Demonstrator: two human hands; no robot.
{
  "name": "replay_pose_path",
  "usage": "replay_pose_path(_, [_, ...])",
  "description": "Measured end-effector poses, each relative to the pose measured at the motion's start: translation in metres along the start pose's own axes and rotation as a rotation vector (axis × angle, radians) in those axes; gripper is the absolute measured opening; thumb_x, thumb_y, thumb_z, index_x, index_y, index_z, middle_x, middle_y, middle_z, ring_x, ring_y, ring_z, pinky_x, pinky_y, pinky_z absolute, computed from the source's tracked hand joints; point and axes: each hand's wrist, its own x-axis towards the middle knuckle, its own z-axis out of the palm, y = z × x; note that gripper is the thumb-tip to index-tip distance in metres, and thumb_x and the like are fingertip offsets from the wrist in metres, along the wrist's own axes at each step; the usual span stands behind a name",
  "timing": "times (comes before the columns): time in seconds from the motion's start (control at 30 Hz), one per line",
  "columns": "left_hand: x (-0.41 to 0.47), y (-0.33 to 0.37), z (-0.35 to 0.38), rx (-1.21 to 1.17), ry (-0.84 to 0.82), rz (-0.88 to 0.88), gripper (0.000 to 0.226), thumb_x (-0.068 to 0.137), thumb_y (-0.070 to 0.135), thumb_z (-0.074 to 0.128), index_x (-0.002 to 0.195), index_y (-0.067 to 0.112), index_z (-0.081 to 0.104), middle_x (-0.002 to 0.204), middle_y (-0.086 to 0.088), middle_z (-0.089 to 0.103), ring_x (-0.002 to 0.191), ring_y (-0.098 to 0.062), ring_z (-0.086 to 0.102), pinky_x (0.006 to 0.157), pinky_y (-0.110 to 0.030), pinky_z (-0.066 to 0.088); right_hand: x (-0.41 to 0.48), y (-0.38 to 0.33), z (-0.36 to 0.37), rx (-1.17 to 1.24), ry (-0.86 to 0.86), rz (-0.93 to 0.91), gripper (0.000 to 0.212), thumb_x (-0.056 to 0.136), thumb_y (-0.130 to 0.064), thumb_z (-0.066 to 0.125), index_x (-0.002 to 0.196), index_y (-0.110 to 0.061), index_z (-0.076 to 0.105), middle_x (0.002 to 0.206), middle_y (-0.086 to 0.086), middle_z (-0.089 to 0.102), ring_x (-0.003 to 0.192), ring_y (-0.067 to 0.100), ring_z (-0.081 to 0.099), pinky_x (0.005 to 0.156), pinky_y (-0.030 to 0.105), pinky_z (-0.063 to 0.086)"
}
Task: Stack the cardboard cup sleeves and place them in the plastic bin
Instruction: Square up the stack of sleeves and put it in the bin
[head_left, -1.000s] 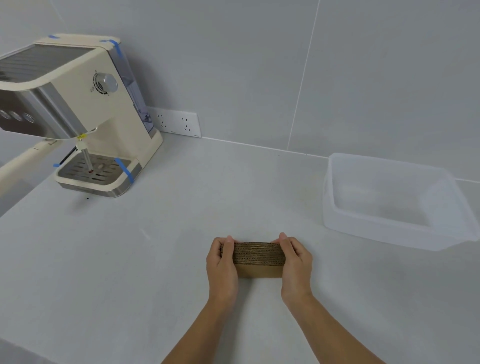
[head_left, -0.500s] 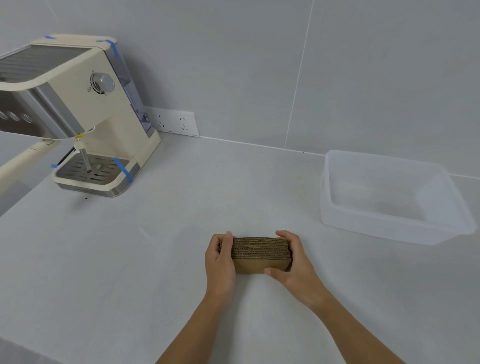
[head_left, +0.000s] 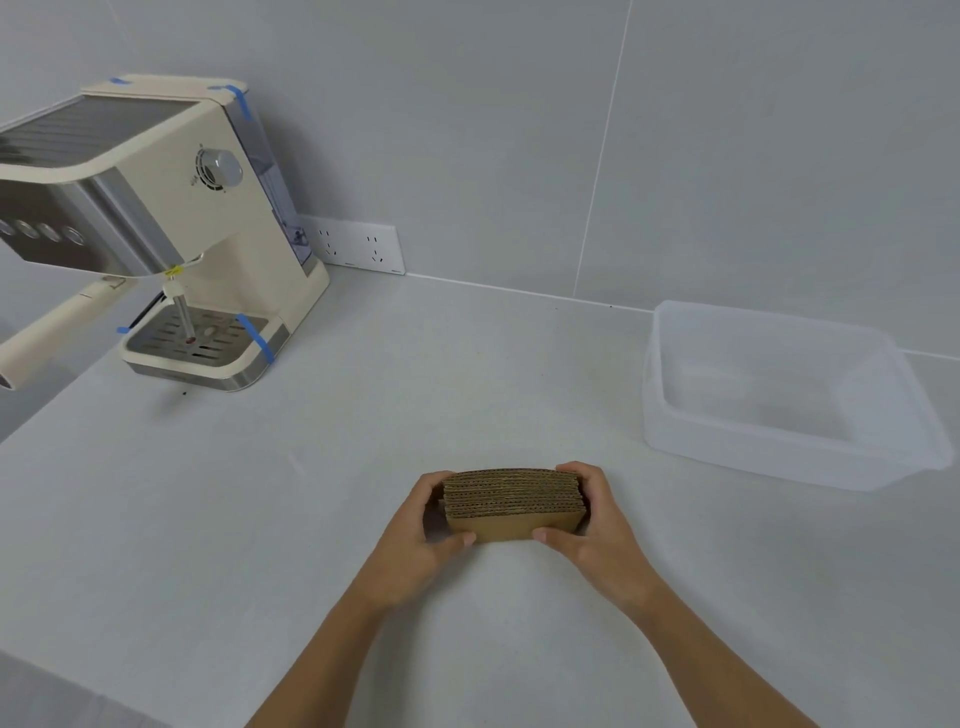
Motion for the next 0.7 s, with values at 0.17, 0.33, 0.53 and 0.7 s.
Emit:
replay_pose_path(0.17, [0.0, -0.001, -0.001, 0.027, 0.034, -0.03, 0.047, 0.074, 0.001, 0.07, 0.107, 0.031, 0.055, 0.105, 0.01, 0.066, 0.099, -0.005, 0.061, 0.084, -0.017, 0.048, -0.002, 0.001, -0.008, 0.062, 0.021, 0.005, 0.065, 0.069, 0.001, 0.074, 0.107, -0.044, 0.047, 0.115, -0.007, 0.057, 0.103, 0.005, 0.057, 0.083, 0.021, 0.048])
replay_pose_path(0.33, [0.001, 0.0, -0.001, 0.021, 0.041, -0.047, 0.046, 0.075, 0.001, 0.07, 0.107, 0.03, 0.056, 0.107, 0.007, 0.066, 0.101, -0.007, 0.061, 0.086, -0.022, 0.049, -0.004, 0.001, -0.017, 0.131, 0.041, 0.015, 0.049, 0.069, 0.004, 0.074, 0.102, -0.029, 0.059, 0.107, -0.005, 0.065, 0.103, 0.014, 0.061, 0.088, 0.028, 0.05])
replay_pose_path(0.53, [0.0, 0.007, 0.001, -0.029, 0.084, -0.044, 0.046, 0.073, -0.006, 0.07, 0.109, 0.02, 0.058, 0.114, -0.006, 0.061, 0.103, -0.011, 0.059, 0.083, -0.016, 0.048, -0.004, 0.0, -0.015, 0.173, 0.051, 0.027, 0.042, 0.069, 0.004, 0.073, 0.098, -0.024, 0.061, 0.105, -0.001, 0.065, 0.102, 0.02, 0.061, 0.086, 0.028, 0.05])
replay_pose_path(0.7, [-0.001, 0.017, 0.002, -0.042, 0.076, -0.026, 0.043, 0.073, -0.002, 0.071, 0.108, 0.023, 0.061, 0.109, 0.003, 0.068, 0.099, -0.006, 0.062, 0.08, -0.011, 0.047, -0.005, -0.004, -0.017, 0.201, 0.124, 0.013, 0.043, 0.068, 0.001, 0.075, 0.097, -0.025, 0.058, 0.105, 0.0, 0.063, 0.104, 0.024, 0.058, 0.094, 0.04, 0.046])
